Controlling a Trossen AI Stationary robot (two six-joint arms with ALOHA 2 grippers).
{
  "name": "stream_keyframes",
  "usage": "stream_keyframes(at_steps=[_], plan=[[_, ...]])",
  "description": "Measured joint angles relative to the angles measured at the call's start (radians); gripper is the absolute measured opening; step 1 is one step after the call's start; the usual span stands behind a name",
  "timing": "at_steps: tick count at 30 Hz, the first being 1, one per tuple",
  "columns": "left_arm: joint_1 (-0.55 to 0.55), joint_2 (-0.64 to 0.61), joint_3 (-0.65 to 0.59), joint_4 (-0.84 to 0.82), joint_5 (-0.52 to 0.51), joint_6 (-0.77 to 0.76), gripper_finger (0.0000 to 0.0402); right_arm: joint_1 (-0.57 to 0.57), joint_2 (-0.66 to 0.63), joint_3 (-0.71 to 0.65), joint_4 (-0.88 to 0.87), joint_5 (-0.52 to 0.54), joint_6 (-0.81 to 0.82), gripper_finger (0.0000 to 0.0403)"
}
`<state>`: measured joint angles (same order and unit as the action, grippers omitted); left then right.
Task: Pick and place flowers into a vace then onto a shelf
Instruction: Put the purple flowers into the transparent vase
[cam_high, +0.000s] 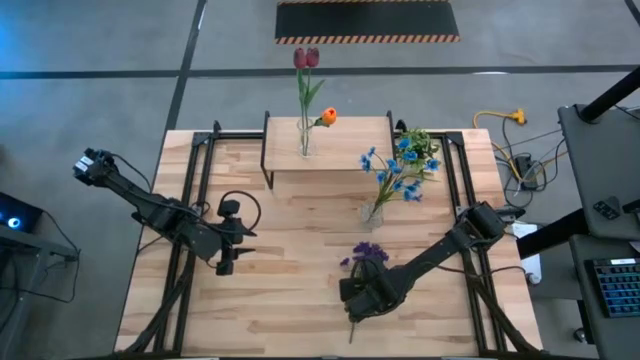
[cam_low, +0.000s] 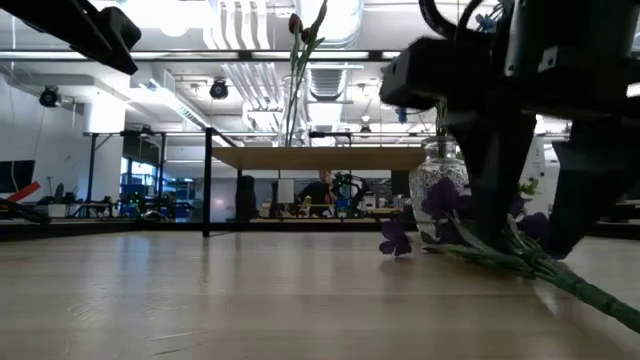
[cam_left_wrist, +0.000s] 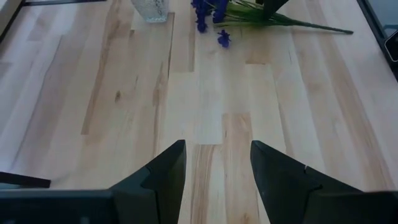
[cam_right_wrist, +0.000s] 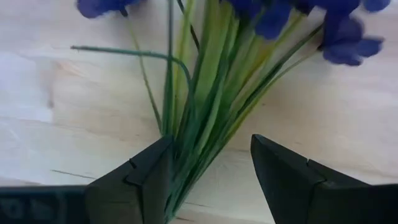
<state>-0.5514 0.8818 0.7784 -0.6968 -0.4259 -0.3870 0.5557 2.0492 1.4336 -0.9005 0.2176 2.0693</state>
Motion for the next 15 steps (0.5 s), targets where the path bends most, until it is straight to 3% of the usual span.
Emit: stream_keyframes(at_steps=[8, 15], plan=[[0.0, 0.0, 0.0, 0.0, 0.0, -0.027, 0.0164, -0.002, 0.009, -0.022, 0.041, -0.01, -0.001, 0.0193], [0.0, 0.0, 0.0, 0.0, -0.002, -0.053, 0.0164, 0.006, 0.009, -0.023, 0.048, -0.009, -0.031, 0.0118]])
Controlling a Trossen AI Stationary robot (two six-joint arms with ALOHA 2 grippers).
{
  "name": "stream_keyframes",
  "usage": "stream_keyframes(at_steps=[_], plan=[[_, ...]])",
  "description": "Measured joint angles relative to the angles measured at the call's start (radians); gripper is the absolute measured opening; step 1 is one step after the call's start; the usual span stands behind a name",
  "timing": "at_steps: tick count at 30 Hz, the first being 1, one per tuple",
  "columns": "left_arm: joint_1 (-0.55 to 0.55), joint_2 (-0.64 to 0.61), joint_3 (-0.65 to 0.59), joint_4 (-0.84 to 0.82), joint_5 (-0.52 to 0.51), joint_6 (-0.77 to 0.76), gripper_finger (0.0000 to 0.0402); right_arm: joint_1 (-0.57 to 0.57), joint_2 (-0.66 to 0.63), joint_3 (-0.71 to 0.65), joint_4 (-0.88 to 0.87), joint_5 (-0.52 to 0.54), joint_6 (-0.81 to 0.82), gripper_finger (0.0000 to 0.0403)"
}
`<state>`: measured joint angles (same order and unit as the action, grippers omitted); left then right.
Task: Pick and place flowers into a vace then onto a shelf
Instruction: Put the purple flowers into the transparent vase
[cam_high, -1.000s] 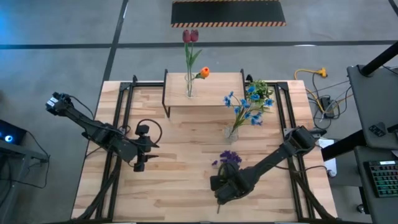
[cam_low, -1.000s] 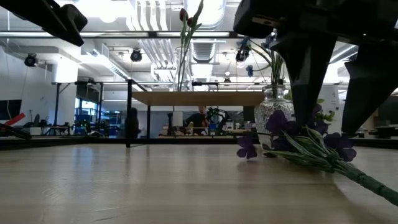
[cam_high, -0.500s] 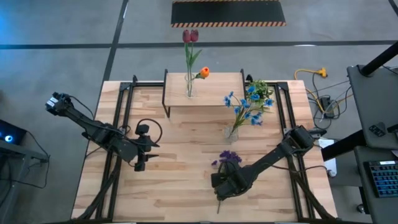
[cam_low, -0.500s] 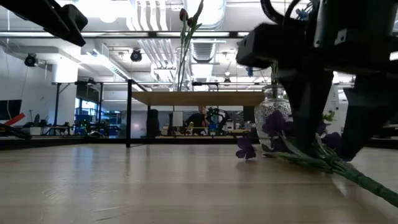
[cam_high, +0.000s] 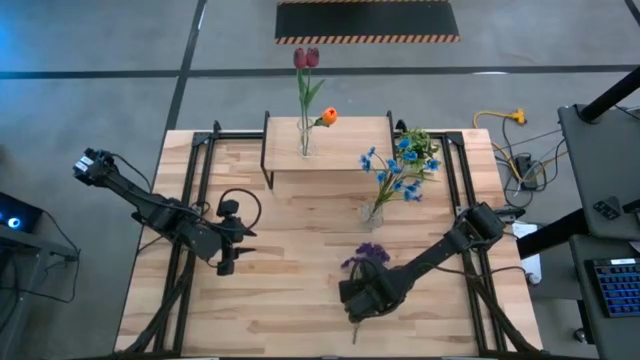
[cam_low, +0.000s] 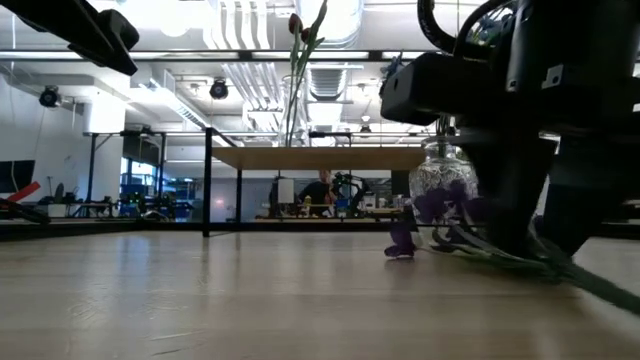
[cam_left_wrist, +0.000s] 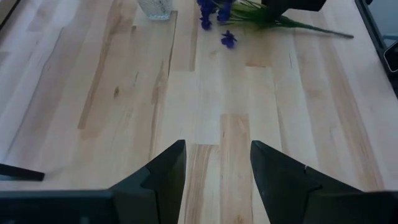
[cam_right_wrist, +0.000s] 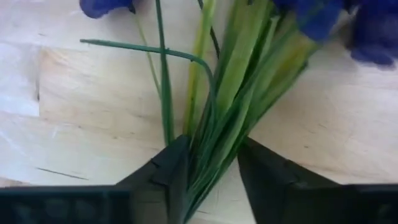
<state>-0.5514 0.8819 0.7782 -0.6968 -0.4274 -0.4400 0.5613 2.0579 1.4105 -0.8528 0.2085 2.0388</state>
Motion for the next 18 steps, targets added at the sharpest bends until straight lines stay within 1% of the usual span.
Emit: stream_keyframes(at_steps=[5, 9, 12, 18], plan=[[0.0, 0.001, 0.0, 0.0, 0.0, -0.002, 0.0164, 0.013, 0.0, 0.01, 0.003, 0.017, -0.018, 0.006], [0.0, 0.001, 0.0, 0.0, -0.001, -0.002, 0.0164, 0.026, 0.0, 0.028, 0.004, 0.056, -0.049, 0.0029], [0.0, 0.001, 0.0, 0.0, -0.004, -0.002, 0.0164, 0.034, 0.0, 0.047, 0.005, 0.073, -0.096, 0.0018], [0.0, 0.001, 0.0, 0.0, -0.027, -0.002, 0.0164, 0.049, -0.001, 0.079, 0.005, 0.083, -0.164, 0.0015]])
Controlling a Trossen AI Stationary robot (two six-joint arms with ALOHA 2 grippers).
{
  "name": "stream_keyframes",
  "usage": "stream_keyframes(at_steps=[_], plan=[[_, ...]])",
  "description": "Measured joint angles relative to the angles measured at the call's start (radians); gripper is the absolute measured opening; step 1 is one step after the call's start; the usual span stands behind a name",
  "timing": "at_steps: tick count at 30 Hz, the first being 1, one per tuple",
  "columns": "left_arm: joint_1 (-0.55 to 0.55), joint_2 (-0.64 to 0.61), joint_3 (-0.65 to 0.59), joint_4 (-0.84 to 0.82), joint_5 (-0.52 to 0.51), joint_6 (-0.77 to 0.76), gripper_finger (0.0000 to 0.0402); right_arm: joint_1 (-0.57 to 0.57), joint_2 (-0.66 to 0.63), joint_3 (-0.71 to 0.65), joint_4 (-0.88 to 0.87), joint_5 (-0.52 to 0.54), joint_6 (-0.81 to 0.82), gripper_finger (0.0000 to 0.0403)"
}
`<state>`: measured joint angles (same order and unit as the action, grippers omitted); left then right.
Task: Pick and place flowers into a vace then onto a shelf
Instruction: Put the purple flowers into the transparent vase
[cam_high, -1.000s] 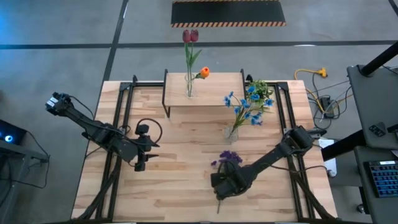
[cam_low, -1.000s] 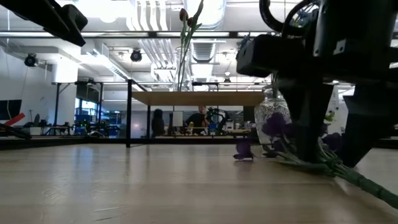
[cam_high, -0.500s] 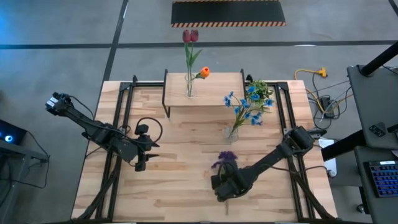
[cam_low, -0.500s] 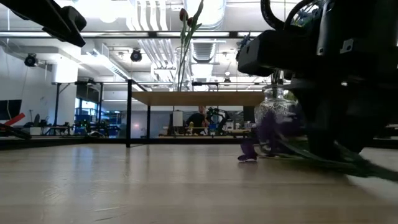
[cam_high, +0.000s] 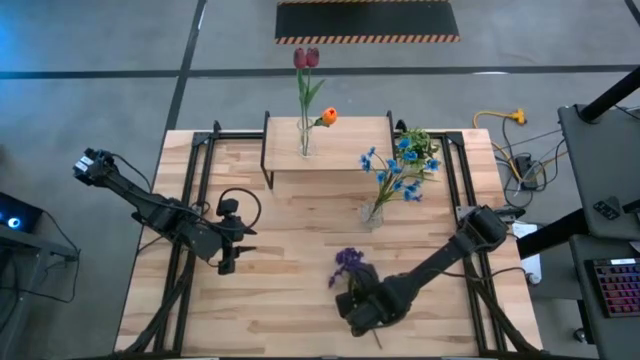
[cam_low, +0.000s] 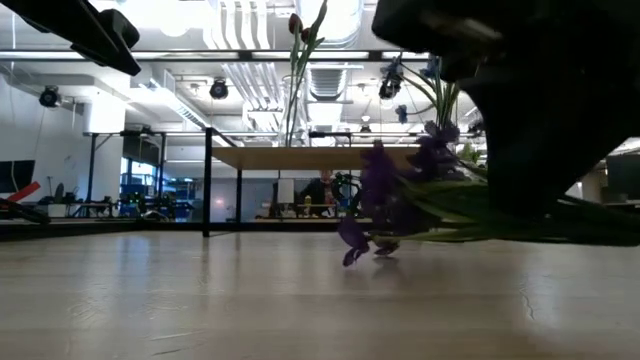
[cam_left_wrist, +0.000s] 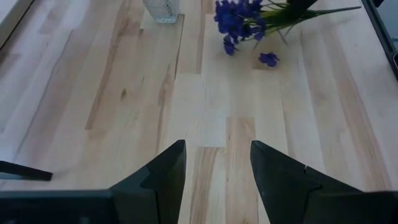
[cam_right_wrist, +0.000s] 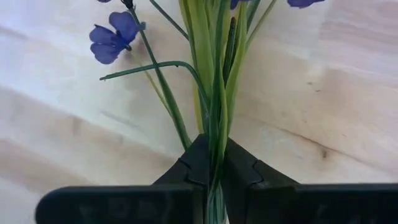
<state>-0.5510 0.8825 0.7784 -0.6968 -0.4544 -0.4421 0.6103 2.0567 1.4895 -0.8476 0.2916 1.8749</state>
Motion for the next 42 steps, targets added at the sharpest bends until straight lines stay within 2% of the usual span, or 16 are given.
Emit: stream_keyframes(at_steps=[3, 9, 21, 25, 32, 42], plan=[[0.0, 0.0, 0.0, 0.0, -0.001, 0.0, 0.0164, 0.006, 0.0, 0.022, 0.0, 0.013, -0.054, 0.0014], [0.0, 0.0, 0.0, 0.0, -0.003, -0.018, 0.0164, 0.019, -0.001, 0.081, 0.002, 0.13, -0.196, 0.0014], [0.0, 0.0, 0.0, 0.0, -0.01, -0.042, 0.0164, 0.034, -0.002, 0.199, -0.003, 0.476, -0.475, 0.0013], [0.0, 0.0, 0.0, 0.0, -0.019, -0.049, 0.0164, 0.042, -0.002, 0.233, -0.018, 0.644, -0.529, 0.0013], [0.0, 0.0, 0.0, 0.0, -0.019, -0.049, 0.0164, 0.062, -0.022, 0.252, -0.086, 0.891, -0.528, 0.0013], [0.0, 0.0, 0.0, 0.004, -0.023, -0.05, 0.0164, 0.071, -0.029, 0.245, -0.309, 1.105, -0.291, 0.0013]])
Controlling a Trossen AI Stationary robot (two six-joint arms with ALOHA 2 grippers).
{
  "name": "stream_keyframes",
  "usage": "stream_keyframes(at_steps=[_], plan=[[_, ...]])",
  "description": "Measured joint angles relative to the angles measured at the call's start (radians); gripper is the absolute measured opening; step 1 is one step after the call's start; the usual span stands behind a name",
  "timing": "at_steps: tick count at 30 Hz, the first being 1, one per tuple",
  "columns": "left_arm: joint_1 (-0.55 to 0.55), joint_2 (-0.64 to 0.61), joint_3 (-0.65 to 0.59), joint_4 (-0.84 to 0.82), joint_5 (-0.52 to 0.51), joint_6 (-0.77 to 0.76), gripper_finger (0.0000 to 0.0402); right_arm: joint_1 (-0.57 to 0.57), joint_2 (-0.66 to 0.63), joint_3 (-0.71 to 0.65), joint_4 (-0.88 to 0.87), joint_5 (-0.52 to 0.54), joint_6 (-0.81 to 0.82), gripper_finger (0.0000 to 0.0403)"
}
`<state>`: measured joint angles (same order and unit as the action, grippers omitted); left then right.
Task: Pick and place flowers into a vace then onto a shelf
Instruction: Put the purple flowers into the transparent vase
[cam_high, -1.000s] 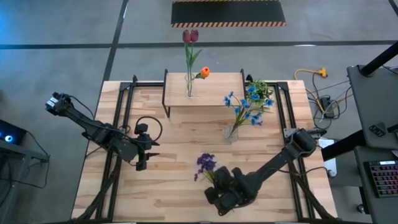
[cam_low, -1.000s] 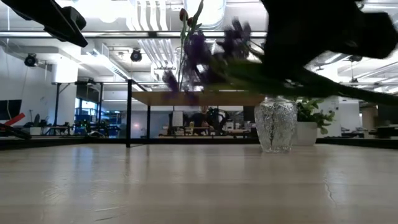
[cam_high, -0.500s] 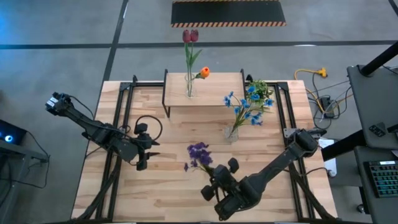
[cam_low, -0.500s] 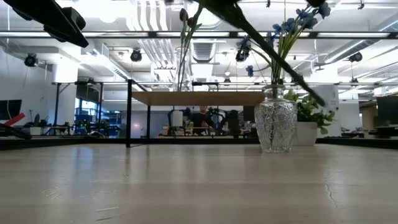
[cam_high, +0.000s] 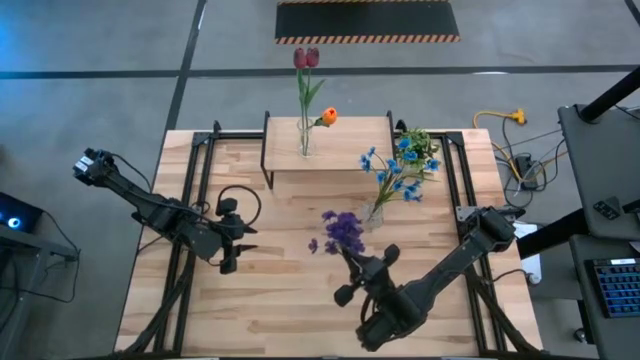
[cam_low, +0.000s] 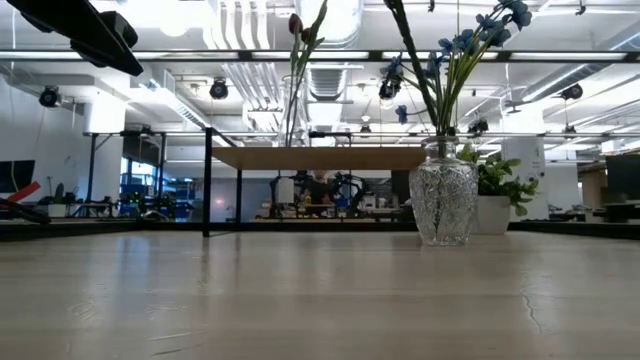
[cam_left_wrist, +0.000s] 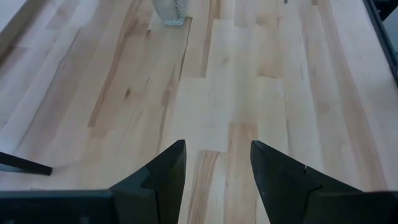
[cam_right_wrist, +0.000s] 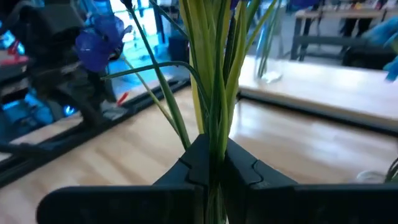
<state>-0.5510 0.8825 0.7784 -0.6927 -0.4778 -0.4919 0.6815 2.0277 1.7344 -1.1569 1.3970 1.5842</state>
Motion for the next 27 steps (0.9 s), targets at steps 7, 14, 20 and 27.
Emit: stream_keyframes(at_steps=[7, 14, 20, 27], plan=[[0.0, 0.0, 0.0, 0.03, 0.0, -0.002, 0.0164, -0.001, 0.0, -0.002, -0.128, 0.078, 0.064, 0.0013], [0.0, 0.0, 0.0, 0.041, 0.0, -0.008, 0.0164, -0.02, -0.001, -0.005, -0.226, 0.122, 0.116, 0.0013], [0.0, 0.0, 0.0, 0.047, -0.002, -0.028, 0.0164, -0.046, -0.023, -0.021, -0.272, 0.125, 0.139, 0.0013], [0.0, 0.001, 0.0, 0.067, -0.003, -0.028, 0.0164, -0.065, -0.156, -0.147, -0.303, 0.125, 0.222, 0.0013]])
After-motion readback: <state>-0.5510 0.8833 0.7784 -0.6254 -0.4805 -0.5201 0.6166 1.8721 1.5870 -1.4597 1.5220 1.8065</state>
